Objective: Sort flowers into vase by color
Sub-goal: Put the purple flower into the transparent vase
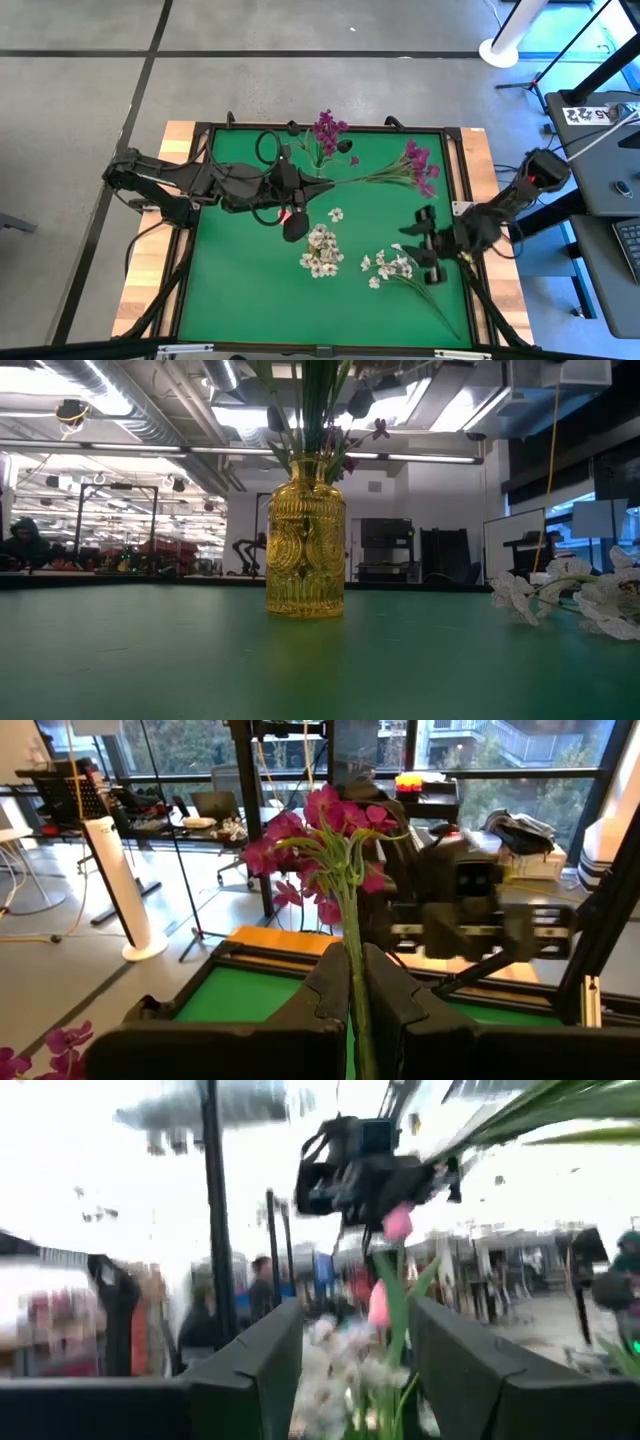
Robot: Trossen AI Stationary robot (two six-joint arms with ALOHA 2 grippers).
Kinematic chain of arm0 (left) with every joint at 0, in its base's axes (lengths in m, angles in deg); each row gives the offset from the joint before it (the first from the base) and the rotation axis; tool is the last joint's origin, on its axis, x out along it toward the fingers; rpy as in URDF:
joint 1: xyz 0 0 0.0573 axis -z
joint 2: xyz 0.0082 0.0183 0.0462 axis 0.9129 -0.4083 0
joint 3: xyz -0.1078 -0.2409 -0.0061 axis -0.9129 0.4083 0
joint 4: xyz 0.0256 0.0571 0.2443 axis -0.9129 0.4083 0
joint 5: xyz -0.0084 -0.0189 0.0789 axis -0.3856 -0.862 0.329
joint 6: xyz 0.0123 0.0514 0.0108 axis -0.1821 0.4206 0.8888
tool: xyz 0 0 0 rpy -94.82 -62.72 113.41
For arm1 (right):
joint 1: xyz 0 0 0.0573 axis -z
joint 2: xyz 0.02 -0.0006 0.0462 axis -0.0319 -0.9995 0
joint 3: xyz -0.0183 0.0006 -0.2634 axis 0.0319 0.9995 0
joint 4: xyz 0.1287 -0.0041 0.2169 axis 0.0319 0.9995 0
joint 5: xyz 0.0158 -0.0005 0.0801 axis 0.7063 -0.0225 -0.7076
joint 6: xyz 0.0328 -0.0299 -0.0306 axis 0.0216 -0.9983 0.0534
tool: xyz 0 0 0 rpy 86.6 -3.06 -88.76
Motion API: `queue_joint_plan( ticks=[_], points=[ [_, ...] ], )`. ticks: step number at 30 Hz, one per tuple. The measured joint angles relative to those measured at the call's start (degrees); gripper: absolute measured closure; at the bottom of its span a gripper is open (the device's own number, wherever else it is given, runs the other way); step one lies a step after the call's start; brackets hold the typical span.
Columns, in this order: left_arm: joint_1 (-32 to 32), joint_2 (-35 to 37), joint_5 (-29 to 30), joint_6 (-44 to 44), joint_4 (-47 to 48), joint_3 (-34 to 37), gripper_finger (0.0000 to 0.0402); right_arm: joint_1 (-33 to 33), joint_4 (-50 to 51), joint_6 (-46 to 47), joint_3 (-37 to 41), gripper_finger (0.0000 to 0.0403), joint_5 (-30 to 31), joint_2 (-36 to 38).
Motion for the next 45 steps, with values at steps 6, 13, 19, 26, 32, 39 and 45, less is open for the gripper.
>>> queue_joint_plan(
  ticks=[6, 13, 19, 26, 32, 39, 45],
  points=[
    [0.2, 0.0, -0.1, 0.0, 0.4, 0.0, 0.0399, 15.5, -1.4, 16.1, -0.5, 0.0221, -17.6, -2.2],
    [0.6, 0.0, -0.2, -0.2, 0.8, 0.0, 0.0399, 24.4, -1.0, 20.5, -4.5, 0.0221, -24.9, -2.2],
    [0.7, 0.0, -0.5, -1.3, 1.5, 0.0, 0.0399, 28.6, -1.1, 22.4, -7.3, 0.0221, -26.4, -2.2],
    [0.8, -1.4, -1.7, -1.5, 1.9, 0.0, 0.0399, 31.2, -1.1, 23.9, -9.7, 0.0221, -26.8, -2.2],
    [0.8, -2.5, -1.7, -1.5, 2.1, 0.0, 0.04, 31.9, 0.7, 25.9, -9.8, 0.0221, -25.3, -2.2],
    [1.1, -2.6, -3.6, -1.5, 3.8, 0.0, 0.0401, 31.8, 1.1, 26.0, -9.8, 0.0221, -23.1, -2.2],
    [1.4, -2.6, -4.1, -3.0, 6.4, 0.0, 0.0401, 31.8, 1.0, 25.3, -9.8, 0.0224, -22.1, -2.2]
  ],
)
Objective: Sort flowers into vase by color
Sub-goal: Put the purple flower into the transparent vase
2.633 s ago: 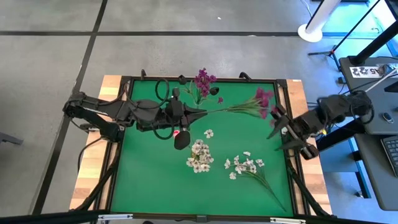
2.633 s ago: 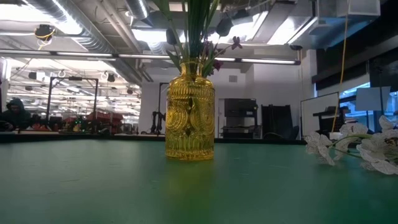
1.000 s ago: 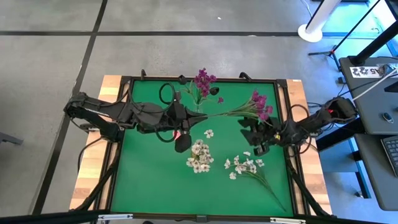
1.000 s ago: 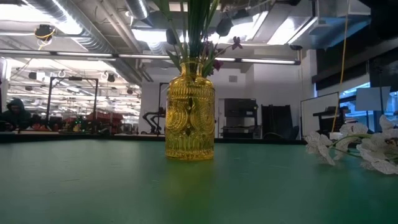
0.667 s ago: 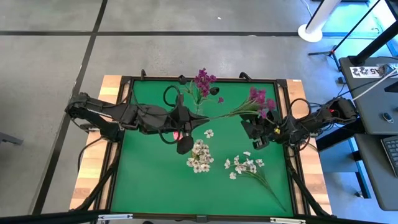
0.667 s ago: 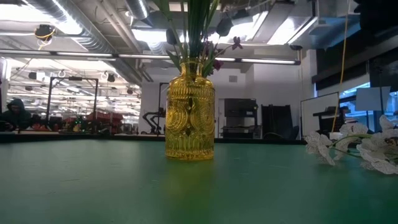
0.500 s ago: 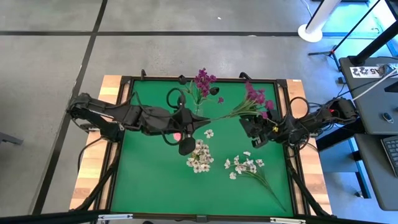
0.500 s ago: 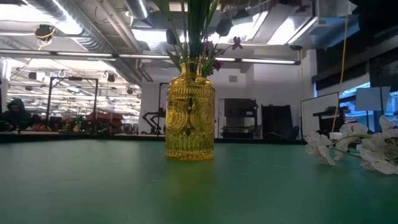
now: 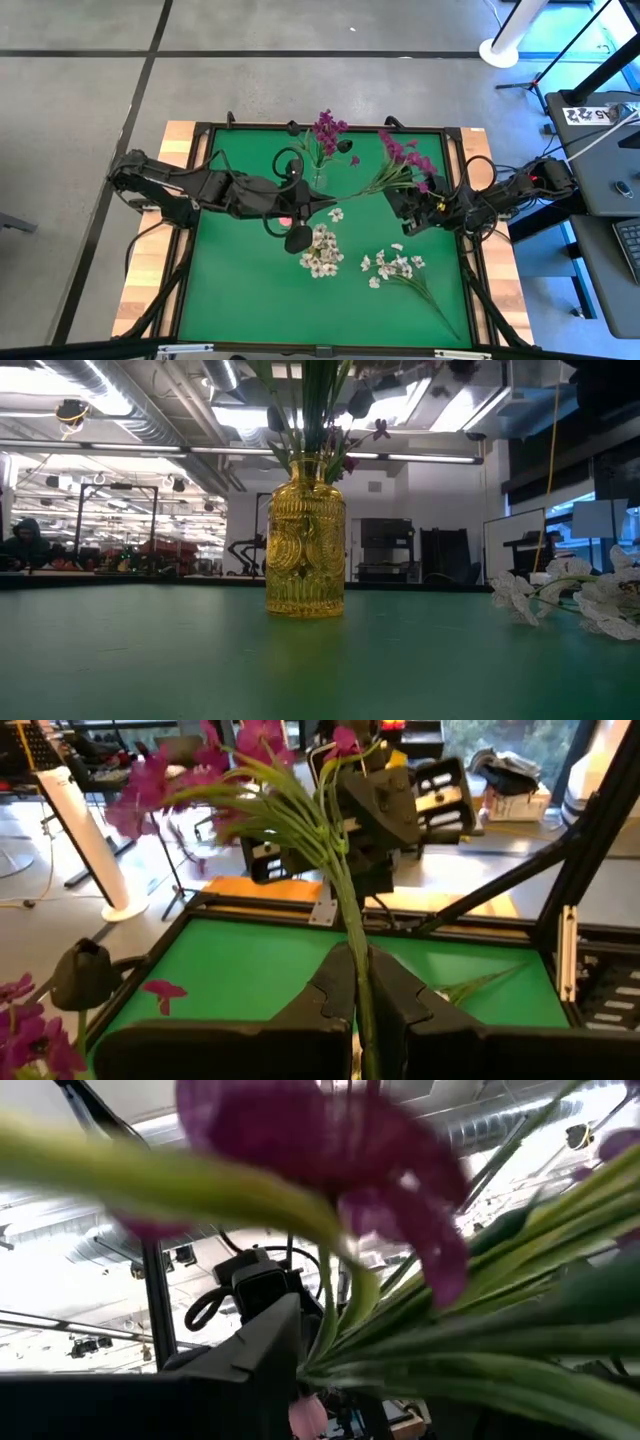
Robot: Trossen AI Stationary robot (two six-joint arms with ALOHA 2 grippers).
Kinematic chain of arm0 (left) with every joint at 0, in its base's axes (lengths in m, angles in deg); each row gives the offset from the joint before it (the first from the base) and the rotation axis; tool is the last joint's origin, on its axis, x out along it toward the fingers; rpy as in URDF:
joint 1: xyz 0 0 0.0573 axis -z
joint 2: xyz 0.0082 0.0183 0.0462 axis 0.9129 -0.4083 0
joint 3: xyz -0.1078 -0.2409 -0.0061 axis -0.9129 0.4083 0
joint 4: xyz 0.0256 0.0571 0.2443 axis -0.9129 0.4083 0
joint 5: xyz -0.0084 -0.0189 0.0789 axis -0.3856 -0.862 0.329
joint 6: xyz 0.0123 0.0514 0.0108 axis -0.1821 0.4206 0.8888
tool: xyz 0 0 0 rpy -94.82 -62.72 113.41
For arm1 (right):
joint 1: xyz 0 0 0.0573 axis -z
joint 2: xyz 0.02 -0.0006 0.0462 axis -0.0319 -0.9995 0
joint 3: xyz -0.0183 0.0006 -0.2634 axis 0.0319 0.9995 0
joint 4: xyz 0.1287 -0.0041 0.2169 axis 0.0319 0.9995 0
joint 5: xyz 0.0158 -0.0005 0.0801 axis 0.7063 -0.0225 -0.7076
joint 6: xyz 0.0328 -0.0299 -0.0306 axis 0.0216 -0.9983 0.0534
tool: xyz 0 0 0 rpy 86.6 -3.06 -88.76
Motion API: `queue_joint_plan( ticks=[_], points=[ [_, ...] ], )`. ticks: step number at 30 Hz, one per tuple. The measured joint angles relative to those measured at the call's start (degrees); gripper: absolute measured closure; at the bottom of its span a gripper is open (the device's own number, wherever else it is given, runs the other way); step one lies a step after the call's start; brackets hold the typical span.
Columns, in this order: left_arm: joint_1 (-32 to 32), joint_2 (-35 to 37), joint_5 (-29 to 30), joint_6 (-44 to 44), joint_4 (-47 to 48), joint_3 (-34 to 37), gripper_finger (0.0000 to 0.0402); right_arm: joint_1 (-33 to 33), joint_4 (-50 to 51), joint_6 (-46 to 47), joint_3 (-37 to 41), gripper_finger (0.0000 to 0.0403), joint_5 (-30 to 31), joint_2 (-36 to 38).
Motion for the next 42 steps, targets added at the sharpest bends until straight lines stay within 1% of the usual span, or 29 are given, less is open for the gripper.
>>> queue_joint_plan(
  ticks=[2, 4, 7, 10, 12, 16, 20, 26, 29, 33, 38, 42],
  points=[
    [0.0, 0.0, -0.1, -0.1, 0.4, 0.0, 0.0401, 0.0, 0.0, -0.1, 0.0, 0.0237, 0.2, 0.0],
    [0.0, -0.2, -0.6, -0.7, 0.3, 0.0, 0.0401, 0.0, 0.0, -0.8, 0.0, 0.0261, 0.2, 0.0],
    [0.0, -0.4, -0.9, -1.2, 0.6, 0.0, 0.04, 0.0, -0.2, -1.6, 0.0, 0.0313, 0.1, 0.0],
    [0.0, -1.1, -0.8, -1.4, 0.7, 0.0, 0.0397, 0.0, -0.2, -1.9, 0.0, 0.0375, -1.0, 0.0],
    [0.0, -1.3, -0.8, -1.4, 1.2, 0.0, 0.0386, -0.1, -0.2, -3.1, 0.0, 0.0391, -1.3, 0.0],
    [-0.1, -2.0, -0.9, -1.4, 1.9, 0.0, 0.0355, -0.1, 0.8, -3.3, 0.0, 0.0381, -1.1, 0.0],
    [-0.1, -2.0, -0.7, -1.4, 2.6, 0.0, 0.0326, -0.1, 2.0, -5.8, 0.0, 0.0396, -0.8, 0.0],
    [0.1, -2.0, 2.7, -1.4, 2.5, 0.0, 0.0288, -0.1, 2.8, -10.4, 0.0, 0.0397, 0.3, 0.1],
    [0.2, -1.9, 3.5, -1.2, 2.4, 0.0, 0.0274, -0.1, 3.9, -13.1, 0.0, 0.0397, 0.3, 1.0],
    [0.3, -1.5, 5.0, -1.2, 2.4, 0.0, 0.0259, -0.1, 9.2, -16.5, 0.0, 0.0399, 2.0, 4.1],
    [1.1, -1.0, 9.2, -0.9, 2.4, 0.0, 0.0248, -0.1, 16.3, -20.3, 0.0, 0.04, 4.2, 8.8],
    [1.6, -1.0, 12.8, 0.1, 2.6, 0.0, 0.0243, -0.1, 21.9, -24.0, -0.1, 0.0401, 4.4, 12.0]
  ],
)
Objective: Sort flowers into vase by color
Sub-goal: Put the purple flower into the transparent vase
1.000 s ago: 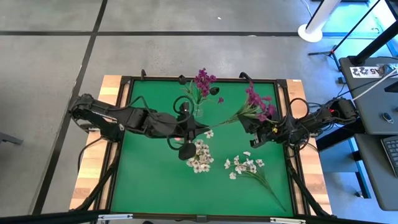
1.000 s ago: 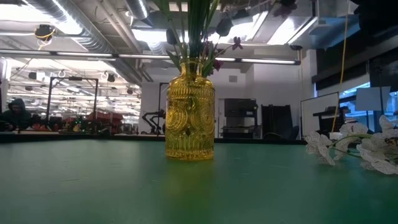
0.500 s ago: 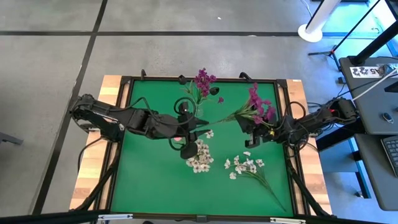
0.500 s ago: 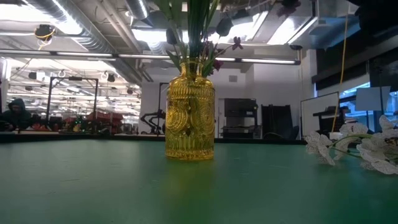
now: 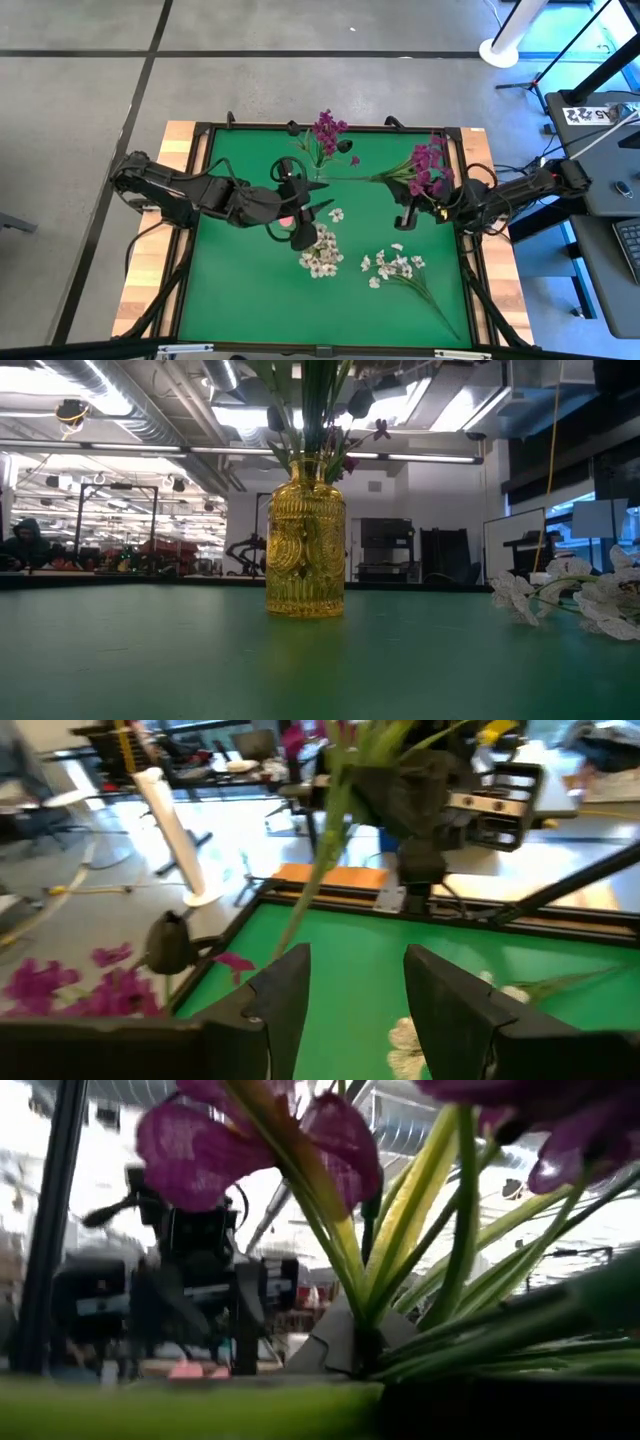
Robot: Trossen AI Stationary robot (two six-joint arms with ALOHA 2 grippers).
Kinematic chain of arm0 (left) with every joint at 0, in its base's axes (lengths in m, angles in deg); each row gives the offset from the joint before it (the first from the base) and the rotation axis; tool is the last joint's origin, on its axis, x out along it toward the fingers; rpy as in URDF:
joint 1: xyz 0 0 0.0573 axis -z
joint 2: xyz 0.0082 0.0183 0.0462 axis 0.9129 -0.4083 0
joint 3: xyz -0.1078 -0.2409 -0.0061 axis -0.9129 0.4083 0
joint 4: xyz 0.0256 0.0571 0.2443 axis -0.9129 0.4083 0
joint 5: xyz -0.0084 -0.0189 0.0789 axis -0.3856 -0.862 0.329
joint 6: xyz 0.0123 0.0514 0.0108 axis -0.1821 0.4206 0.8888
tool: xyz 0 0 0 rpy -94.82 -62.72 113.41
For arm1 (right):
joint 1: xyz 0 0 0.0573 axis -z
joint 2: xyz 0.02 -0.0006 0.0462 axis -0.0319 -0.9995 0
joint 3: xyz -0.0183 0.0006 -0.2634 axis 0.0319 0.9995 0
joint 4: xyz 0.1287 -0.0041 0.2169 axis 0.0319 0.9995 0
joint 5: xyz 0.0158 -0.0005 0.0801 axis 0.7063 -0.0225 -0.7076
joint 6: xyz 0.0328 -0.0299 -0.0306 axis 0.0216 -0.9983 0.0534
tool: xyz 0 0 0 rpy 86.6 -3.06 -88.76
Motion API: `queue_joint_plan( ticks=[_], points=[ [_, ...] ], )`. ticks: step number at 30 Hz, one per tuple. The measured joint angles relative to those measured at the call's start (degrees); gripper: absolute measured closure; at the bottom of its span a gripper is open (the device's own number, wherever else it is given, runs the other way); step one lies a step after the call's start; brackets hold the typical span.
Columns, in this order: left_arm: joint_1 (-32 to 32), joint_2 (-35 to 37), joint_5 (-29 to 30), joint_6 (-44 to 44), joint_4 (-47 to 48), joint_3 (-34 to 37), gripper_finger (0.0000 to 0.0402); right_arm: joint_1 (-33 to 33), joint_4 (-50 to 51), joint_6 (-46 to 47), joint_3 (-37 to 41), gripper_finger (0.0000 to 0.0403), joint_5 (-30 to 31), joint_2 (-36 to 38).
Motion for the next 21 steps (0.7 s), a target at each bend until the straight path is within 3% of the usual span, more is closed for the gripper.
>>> queue_joint_plan(
  ticks=[4, 12, 18, 21],
  points=[
    [0.2, 0.0, 4.0, -1.1, 0.9, 0.0, 0.0236, 0.0, 13.4, -4.6, -2.9, 0.0401, 0.0, 3.0],
    [-1.1, 4.3, 7.5, -9.0, 8.0, 0.0, 0.0234, 0.0, 55.6, -8.8, -18.8, 0.0401, 0.0, 3.0],
    [-1.7, 8.8, 9.3, -15.8, 14.1, 0.0, 0.0234, 0.2, 63.5, -13.5, -24.2, 0.0402, -0.3, 3.1],
    [-1.8, 9.5, 9.5, -19.2, 17.5, -0.1, 0.0234, 2.9, 67.3, -14.0, -26.7, 0.0402, -5.2, 3.2]
  ],
)
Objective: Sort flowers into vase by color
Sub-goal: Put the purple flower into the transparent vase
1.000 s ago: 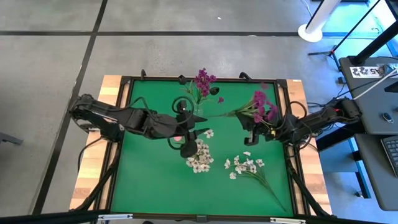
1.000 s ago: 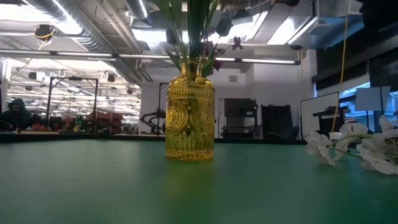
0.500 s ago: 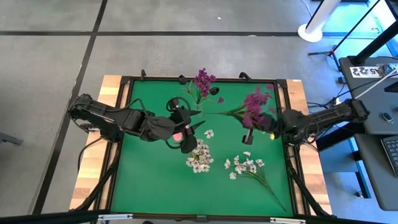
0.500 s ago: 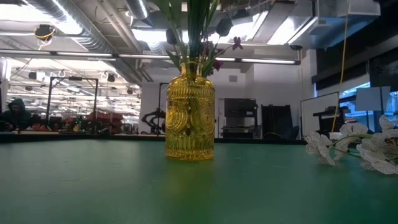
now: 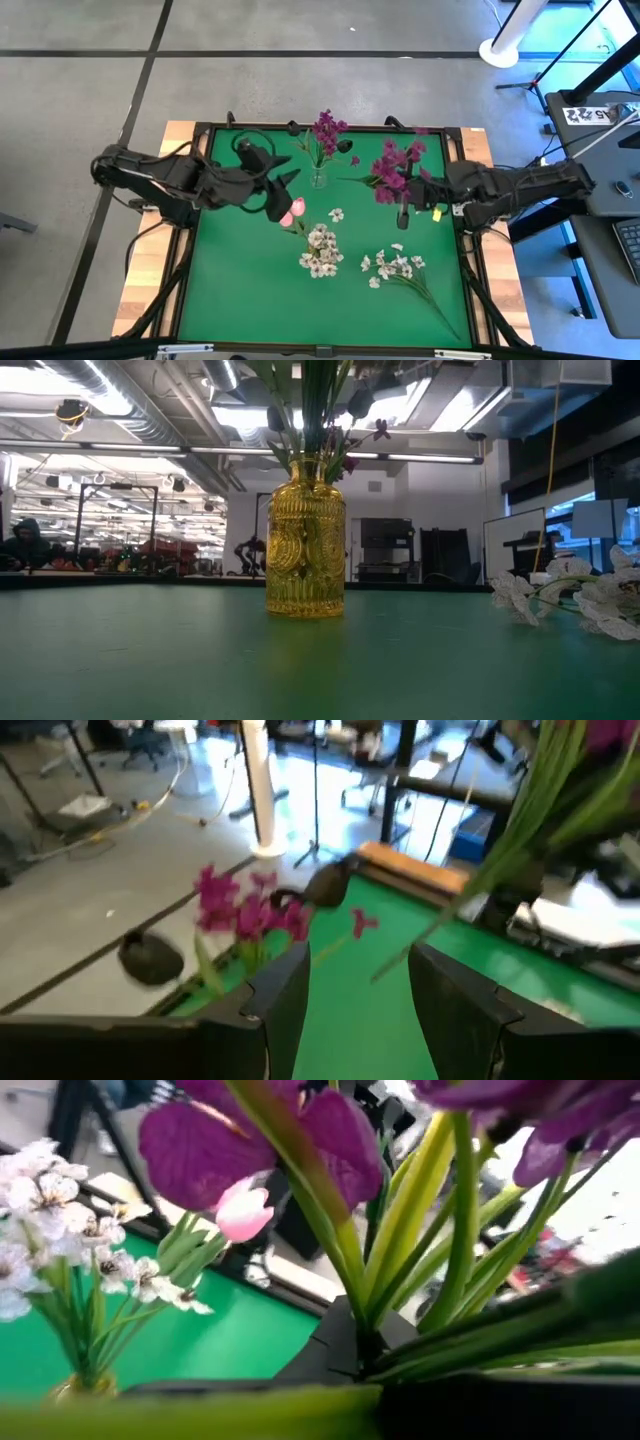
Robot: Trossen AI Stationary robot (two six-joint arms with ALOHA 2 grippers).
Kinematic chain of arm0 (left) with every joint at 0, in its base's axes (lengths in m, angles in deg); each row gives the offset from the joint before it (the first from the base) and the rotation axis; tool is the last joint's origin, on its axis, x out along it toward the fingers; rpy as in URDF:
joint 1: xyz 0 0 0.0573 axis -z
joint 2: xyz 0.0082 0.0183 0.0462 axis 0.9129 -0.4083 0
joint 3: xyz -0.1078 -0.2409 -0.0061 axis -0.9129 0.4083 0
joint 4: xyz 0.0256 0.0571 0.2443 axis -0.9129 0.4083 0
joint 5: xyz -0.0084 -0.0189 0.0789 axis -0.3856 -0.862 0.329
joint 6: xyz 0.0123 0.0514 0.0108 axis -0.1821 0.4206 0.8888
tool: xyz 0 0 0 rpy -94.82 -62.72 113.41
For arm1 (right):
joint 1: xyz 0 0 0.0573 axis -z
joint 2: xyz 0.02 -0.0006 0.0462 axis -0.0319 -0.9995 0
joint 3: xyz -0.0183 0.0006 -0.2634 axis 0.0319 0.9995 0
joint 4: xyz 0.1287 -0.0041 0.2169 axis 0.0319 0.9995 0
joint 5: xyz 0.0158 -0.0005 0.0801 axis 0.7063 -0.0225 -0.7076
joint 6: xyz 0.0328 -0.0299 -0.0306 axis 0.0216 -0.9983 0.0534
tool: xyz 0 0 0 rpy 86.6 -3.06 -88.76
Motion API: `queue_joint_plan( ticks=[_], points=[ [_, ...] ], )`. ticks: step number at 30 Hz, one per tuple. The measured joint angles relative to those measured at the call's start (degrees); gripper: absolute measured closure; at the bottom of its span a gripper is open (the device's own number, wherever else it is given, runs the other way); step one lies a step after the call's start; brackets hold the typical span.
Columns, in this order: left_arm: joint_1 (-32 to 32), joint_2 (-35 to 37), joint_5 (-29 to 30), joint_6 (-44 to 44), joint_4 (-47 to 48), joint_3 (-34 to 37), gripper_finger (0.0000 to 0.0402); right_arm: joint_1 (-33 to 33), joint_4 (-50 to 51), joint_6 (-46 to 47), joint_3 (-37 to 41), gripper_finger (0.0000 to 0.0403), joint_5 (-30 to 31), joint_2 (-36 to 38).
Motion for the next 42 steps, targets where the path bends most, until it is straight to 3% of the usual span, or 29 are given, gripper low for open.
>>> queue_joint_plan(
  ticks=[7, 17, 24, 32, 38, 42],
  points=[
    [0.0, 0.2, 2.3, -4.9, 5.7, 3.0, 0.0234, 9.0, 8.6, 2.1, -1.5, 0.0402, -11.4, -1.2],
    [-5.2, 8.7, 2.6, -12.3, 2.7, 20.7, 0.0234, 16.0, 11.3, 0.7, -1.4, 0.0402, -20.5, -6.2],
    [-7.7, 18.7, -0.7, -14.0, -9.7, 36.9, 0.0234, 22.3, 15.5, 4.4, -0.9, 0.0402, -26.0, -9.3],
    [-7.7, 25.6, -3.7, -11.6, -34.0, 55.6, 0.0234, 26.0, 7.9, 6.4, 6.5, 0.0402, -27.5, -9.4],
    [-10.2, 25.7, -6.0, -7.2, -45.3, 62.0, 0.0234, 26.4, 0.4, 5.2, 9.0, 0.0402, -27.5, -9.4],
    [-12.8, 25.7, -8.3, -5.4, -47.0, 63.6, 0.0234, 26.4, -5.0, 2.3, 9.0, 0.0402, -29.8, -9.3]
  ],
)
